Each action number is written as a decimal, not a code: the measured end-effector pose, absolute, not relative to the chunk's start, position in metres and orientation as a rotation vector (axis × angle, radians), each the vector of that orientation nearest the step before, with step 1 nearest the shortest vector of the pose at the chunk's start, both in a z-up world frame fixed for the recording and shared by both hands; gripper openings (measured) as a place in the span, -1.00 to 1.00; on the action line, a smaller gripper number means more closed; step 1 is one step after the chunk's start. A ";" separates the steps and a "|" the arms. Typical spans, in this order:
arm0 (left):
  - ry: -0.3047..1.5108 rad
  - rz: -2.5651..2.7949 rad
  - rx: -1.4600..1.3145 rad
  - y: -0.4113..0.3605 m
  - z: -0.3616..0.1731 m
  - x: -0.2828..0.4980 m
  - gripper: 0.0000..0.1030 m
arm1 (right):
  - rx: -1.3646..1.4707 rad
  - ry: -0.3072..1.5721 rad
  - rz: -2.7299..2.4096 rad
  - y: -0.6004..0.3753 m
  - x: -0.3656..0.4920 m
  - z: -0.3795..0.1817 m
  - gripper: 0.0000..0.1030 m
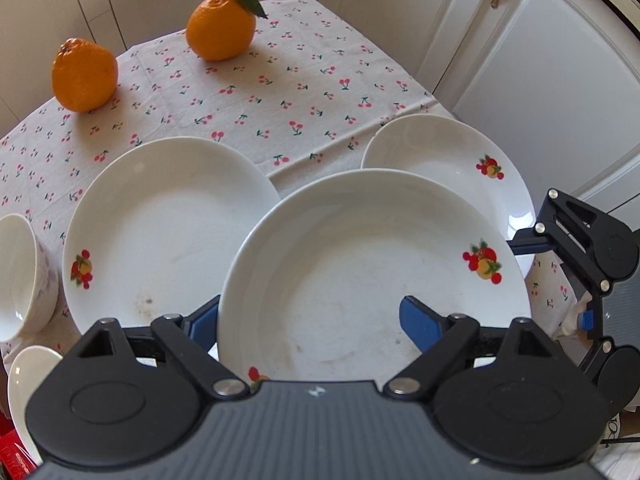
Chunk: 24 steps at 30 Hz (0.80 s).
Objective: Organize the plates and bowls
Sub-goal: 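Lower the fruit-decal plate onto the stained plate and open the left tool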
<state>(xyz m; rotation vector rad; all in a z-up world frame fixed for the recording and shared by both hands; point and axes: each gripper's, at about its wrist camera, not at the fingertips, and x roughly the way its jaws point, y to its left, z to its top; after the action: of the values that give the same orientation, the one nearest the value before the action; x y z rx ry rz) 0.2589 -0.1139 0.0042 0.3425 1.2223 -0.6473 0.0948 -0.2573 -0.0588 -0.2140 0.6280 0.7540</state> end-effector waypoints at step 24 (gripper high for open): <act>1.199 -0.807 0.433 -0.213 -0.013 0.271 0.75 | -0.121 0.655 0.564 -0.337 0.084 -0.075 1.00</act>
<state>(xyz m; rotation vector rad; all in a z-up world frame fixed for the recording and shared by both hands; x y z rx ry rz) 0.2708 -0.2134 -0.0126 0.4331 1.1986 -0.8069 0.0836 -0.3373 -0.0749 -0.1206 0.6546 0.5644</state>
